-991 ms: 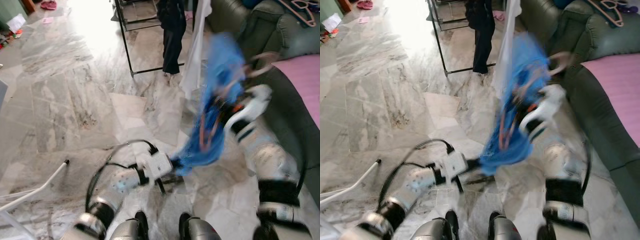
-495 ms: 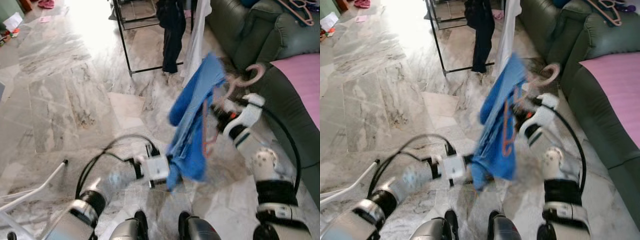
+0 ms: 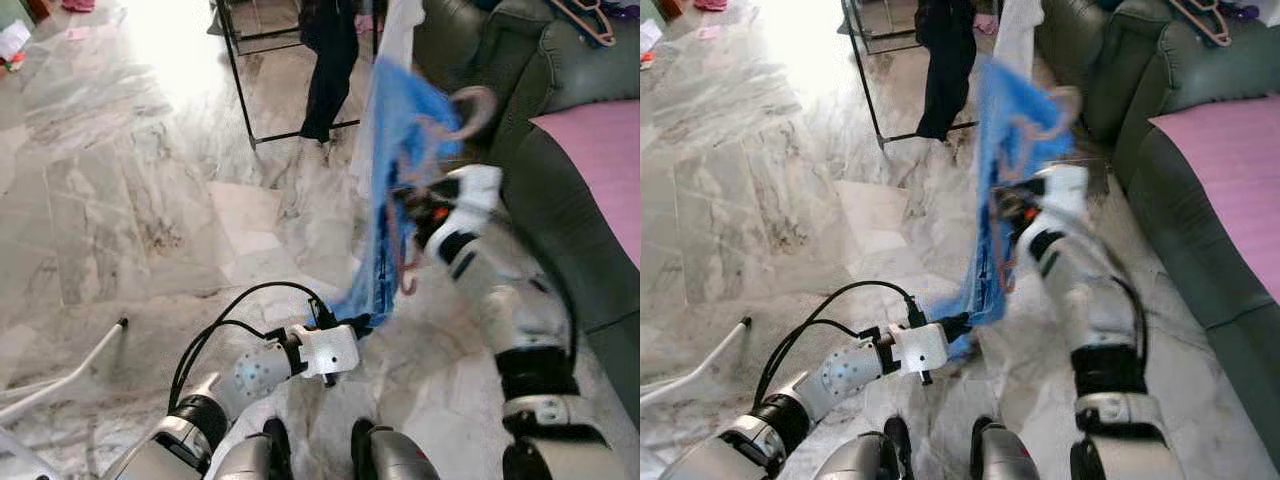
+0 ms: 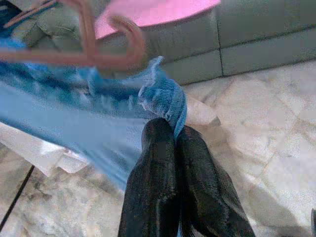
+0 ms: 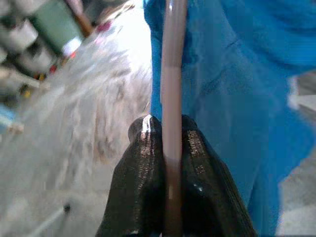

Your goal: Hang hanger

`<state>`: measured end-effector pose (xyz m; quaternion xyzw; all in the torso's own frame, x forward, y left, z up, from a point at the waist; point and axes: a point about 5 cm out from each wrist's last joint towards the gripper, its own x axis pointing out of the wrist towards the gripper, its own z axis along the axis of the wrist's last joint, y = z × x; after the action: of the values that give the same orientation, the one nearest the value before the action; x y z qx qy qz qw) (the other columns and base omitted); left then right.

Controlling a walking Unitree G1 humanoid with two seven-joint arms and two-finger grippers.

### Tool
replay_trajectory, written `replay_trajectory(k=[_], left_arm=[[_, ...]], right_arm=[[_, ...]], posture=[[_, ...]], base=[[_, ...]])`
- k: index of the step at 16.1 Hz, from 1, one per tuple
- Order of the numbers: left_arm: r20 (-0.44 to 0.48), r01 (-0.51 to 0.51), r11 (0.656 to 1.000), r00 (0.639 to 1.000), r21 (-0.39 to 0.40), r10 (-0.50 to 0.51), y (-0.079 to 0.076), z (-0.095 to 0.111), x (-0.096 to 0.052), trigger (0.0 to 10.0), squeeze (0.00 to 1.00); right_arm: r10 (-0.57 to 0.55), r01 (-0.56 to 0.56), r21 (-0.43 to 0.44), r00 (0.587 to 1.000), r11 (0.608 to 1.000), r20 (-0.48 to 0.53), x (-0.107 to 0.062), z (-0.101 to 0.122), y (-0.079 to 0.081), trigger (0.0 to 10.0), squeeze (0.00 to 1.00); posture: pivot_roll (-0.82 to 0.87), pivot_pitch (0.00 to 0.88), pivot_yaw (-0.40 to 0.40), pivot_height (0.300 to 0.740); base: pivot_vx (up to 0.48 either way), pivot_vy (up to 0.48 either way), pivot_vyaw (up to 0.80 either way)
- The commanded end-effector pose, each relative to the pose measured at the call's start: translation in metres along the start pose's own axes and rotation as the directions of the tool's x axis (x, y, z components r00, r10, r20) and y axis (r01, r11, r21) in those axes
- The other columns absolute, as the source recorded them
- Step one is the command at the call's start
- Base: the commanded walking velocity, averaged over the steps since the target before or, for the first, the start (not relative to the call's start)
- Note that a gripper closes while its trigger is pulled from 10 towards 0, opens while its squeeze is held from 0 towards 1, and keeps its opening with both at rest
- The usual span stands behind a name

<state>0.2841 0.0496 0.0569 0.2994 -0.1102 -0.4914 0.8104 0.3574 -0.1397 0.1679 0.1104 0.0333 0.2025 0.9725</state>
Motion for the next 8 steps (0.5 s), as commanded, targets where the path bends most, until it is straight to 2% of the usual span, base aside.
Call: replay_trajectory(k=[1, 5, 7, 8], left_arm=[[0.002, -0.002, 0.999, 1.0, -0.043, 0.002, -0.009, -0.003, -0.005, 10.0, 1.0], [0.071, 0.044, 0.988, 0.997, -0.148, -0.034, -0.015, 0.002, -0.004, 10.0, 1.0], [0.088, 0.033, 0.987, 0.996, -0.155, -0.019, -0.012, 0.004, -0.004, 10.0, 1.0], [0.1, 0.041, 0.986, 0.995, -0.162, -0.025, -0.012, 0.005, -0.005, 10.0, 1.0]], right_arm=[[0.04, -0.04, -0.051, 0.999, 0.998, 0.004, -0.003, -0.002, 0.006, 10.0, 0.0], [0.061, -0.065, -0.151, 0.998, 0.986, -0.03, -0.011, -0.018, 0.004, 10.0, 0.0], [0.061, -0.066, -0.207, 0.998, 0.976, -0.034, -0.014, -0.021, 0.002, 10.0, 0.0], [0.036, -0.042, -0.203, 0.999, 0.978, -0.033, -0.015, -0.022, -0.002, 10.0, 0.0]], posture=[[-0.2, 0.248, 0.01, 0.74], [-0.2, 0.252, 0.014, 0.74], [-0.2, 0.25, 0.021, 0.74], [-0.2, 0.25, 0.021, 0.74]], base=[[0.0, 0.0, 0.0], [0.0, 0.0, 0.0], [0.0, 0.0, 0.0], [0.0, 0.0, 0.0]])
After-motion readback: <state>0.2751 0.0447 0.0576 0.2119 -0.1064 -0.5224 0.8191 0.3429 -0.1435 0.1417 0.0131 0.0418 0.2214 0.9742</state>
